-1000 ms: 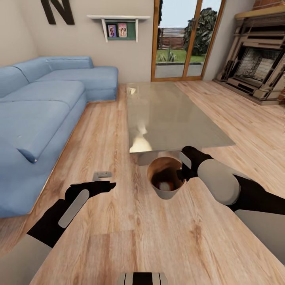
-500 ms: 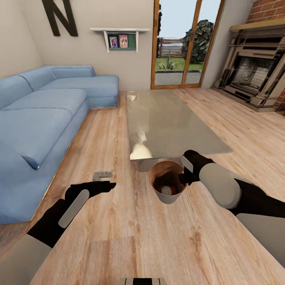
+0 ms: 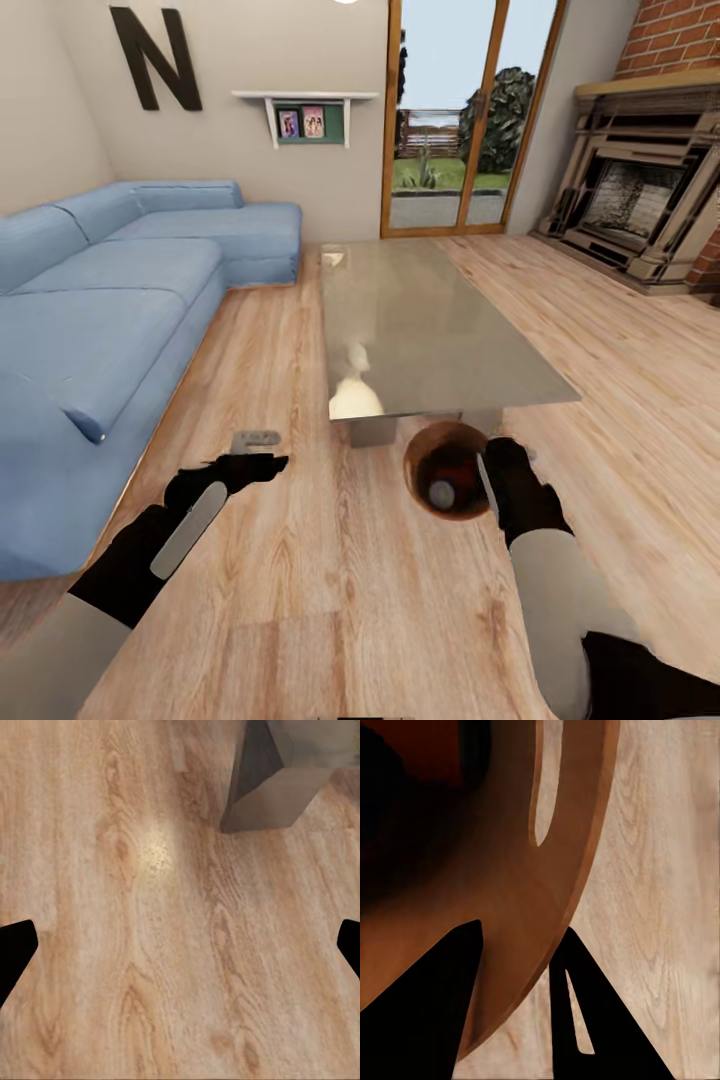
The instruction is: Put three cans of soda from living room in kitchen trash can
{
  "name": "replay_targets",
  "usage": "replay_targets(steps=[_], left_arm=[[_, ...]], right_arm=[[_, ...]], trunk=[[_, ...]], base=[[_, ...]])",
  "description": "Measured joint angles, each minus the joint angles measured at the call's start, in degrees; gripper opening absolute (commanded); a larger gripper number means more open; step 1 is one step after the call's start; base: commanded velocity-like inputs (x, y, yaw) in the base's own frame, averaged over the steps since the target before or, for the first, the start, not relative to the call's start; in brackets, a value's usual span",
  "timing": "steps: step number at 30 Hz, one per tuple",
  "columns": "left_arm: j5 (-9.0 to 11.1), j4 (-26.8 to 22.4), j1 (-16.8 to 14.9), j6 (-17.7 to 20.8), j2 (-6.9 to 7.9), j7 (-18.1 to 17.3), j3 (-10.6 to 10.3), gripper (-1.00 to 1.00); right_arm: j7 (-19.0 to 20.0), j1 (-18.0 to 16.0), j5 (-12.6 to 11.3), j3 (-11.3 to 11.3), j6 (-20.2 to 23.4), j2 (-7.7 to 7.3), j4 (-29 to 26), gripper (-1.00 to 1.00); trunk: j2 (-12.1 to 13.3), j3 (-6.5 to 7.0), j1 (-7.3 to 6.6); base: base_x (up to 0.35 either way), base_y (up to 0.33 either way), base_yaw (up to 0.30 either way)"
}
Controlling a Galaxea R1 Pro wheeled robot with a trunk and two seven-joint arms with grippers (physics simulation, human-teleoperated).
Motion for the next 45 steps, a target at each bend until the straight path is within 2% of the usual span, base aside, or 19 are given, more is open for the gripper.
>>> replay_targets(steps=[1, 2, 5, 6, 8, 10, 13, 16, 17, 18, 20, 24, 25, 26, 28, 31, 35, 42, 45], left_arm=[[-2.2, -0.1, 0.9, -1.9, -0.14, 1.2, 0.0, 1.0], [-3.4, -0.1, 1.5, -2.8, -0.26, 2.0, -0.1, 1.0], [-8.0, -0.4, 5.2, -6.2, -0.84, 5.0, -0.3, 1.0], [-8.6, -0.4, 5.8, -6.9, -0.9, 5.3, -0.4, 1.0], [-9.7, -0.2, 7.0, -9.6, -0.84, 5.6, -0.4, 1.0], [-10.4, 1.5, 9.0, -15.1, -0.59, 4.4, -0.4, 1.0], [-10.7, 5.0, 12.5, -22.9, -0.45, 0.5, -0.5, 1.0], [-11.2, 6.3, 14.3, -26.2, -0.35, -1.3, -0.5, 1.0], [-12.2, 6.8, 15.0, -27.6, -0.29, -1.9, -0.5, 1.0], [-15.0, 7.2, 16.3, -29.0, -0.23, -2.5, -0.5, 1.0], [-18.3, 7.4, 18.4, -30.9, -0.2, -2.9, -0.5, 1.0], [-21.1, 7.7, 22.2, -34.7, -0.16, -3.5, -0.4, 1.0], [-21.4, 7.8, 22.8, -35.3, -0.15, -3.6, -0.4, 1.0], [-22.2, 8.2, 24.3, -37.1, 0.24, -3.9, -0.4, 1.0], [-22.7, 8.8, 24.8, -38.9, 1.05, -4.2, -0.5, 1.0], [-22.8, 10.7, 25.1, -40.8, 1.66, -4.5, -0.5, 1.0], [-22.9, 13.3, 25.3, -43.1, 2.08, -4.7, -0.6, 1.0], [-23.0, 15.5, 25.8, -44.2, 2.19, -4.7, -0.6, 1.0], [-22.8, 19.7, 26.0, -44.2, 1.86, -4.8, -0.5, 1.0]], right_arm=[[0.0, 2.7, 0.8, 1.4, 0.0, 0.1, -3.4, -1.0], [0.0, 3.7, 0.9, 1.8, 0.0, 0.12, -4.7, -1.0], [0.5, 7.1, -2.5, 3.0, -0.1, 0.0, -9.1, -1.0], [0.6, 7.9, -2.8, 3.2, -0.1, -0.07, -9.8, -1.0], [1.3, 11.2, -1.3, 3.5, 0.0, -0.25, -12.1, -1.0], [2.8, 14.7, 0.1, 3.8, 0.0, -0.37, -15.2, -1.0], [5.1, 19.1, -1.5, 4.3, 0.0, -0.76, -19.8, -1.0], [6.5, 22.3, -1.1, 4.8, 0.0, -1.18, -22.0, -1.0], [7.6, 24.2, -0.6, 5.2, 0.0, -1.64, -23.3, -1.0], [9.7, 26.7, -0.3, 5.5, 0.0, -2.82, -24.3, -1.0], [12.2, 29.4, -0.1, 5.6, 0.0, -4.39, -22.8, -1.0], [16.0, 33.2, -1.2, 5.8, -0.1, -7.0, -21.4, -1.0], [16.5, 33.8, -0.5, 5.8, -1.1, -7.39, -21.0, -1.0], [17.9, 36.8, -0.3, 5.7, -4.3, -8.34, -23.1, -1.0], [18.3, 38.2, 0.6, 5.5, -6.3, -8.74, -24.4, -1.0], [18.7, 39.8, -0.5, 5.2, -8.8, -8.93, -25.5, -1.0], [18.9, 41.8, -1.0, 4.9, -15.1, -9.07, -24.9, -1.0], [19.0, 43.3, -0.7, 2.8, -23.1, -9.15, -20.2, -1.0], [19.1, 43.5, -1.7, 0.9, -27.8, -8.93, -17.2, -1.0]], trunk=[[0.4, 0.27, -0.21], [0.8, 0.54, -0.43], [2.0, 1.37, -1.09], [2.4, 1.64, -1.31], [3.2, 2.19, -1.75], [4.0, 2.74, -2.19], [5.2, 3.57, -2.85], [6.4, 4.39, -3.51], [6.8, 4.68, -3.73], [7.2, 4.95, -3.96], [8.0, 5.49, -4.39], [9.6, 6.59, -5.27], [10.0, 6.87, -5.48], [10.4, 7.14, -5.71], [11.2, 7.7, -6.14], [12.4, 8.52, -6.8], [12.5, 8.91, -6.81], [12.5, 9.53, -6.81], [12.5, 9.6, -6.81]], base=[[0.0, 0.0, 0.0], [0.0, 0.0, 0.0], [0.0, 0.0, 0.0], [0.0, 0.0, 0.0], [0.0, 0.0, 0.0], [0.0, 0.0, 0.0], [0.0, 0.0, 0.0], [0.0, 0.0, 0.0], [0.0, 0.0, 0.0], [0.0, 0.0, 0.0], [0.0, 0.0, 0.0], [0.0, 0.0, 0.0], [0.0, 0.0, 0.0], [0.0, 0.0, 0.0], [0.0, 0.0, 0.0], [0.0, 0.0, 0.0], [0.0, 0.0, 0.0], [0.003, -0.001, 0.0], [0.091, -0.083, 0.0]])
